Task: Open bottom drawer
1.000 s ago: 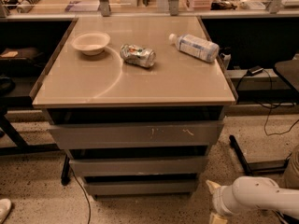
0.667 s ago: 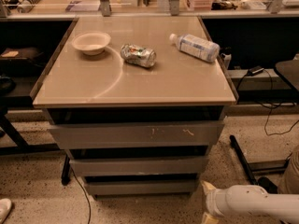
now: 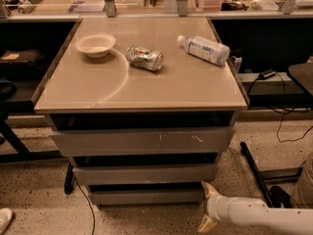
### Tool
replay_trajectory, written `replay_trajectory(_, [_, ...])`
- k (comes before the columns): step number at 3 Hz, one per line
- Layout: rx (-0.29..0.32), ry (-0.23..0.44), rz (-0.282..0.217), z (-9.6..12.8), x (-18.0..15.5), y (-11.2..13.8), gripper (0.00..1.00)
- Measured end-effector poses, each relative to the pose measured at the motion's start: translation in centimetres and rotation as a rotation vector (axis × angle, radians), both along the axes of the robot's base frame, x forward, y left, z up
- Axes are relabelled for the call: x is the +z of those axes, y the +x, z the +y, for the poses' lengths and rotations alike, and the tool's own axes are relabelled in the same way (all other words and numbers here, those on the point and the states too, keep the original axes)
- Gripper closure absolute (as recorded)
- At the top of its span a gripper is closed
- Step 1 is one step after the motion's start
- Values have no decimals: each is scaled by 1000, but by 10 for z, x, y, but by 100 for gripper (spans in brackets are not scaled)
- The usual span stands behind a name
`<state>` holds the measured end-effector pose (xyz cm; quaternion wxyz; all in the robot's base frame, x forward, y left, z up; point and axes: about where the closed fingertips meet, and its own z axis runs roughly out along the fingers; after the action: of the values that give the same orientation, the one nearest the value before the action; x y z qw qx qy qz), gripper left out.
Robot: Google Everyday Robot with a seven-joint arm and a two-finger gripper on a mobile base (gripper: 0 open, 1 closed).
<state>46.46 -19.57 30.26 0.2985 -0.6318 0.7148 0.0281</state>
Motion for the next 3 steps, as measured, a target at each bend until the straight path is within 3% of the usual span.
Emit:
replay_trajectory(1, [3, 2, 1, 2, -1, 0, 0])
replay_trajectory(3, [62, -15, -38, 14, -66, 10, 0])
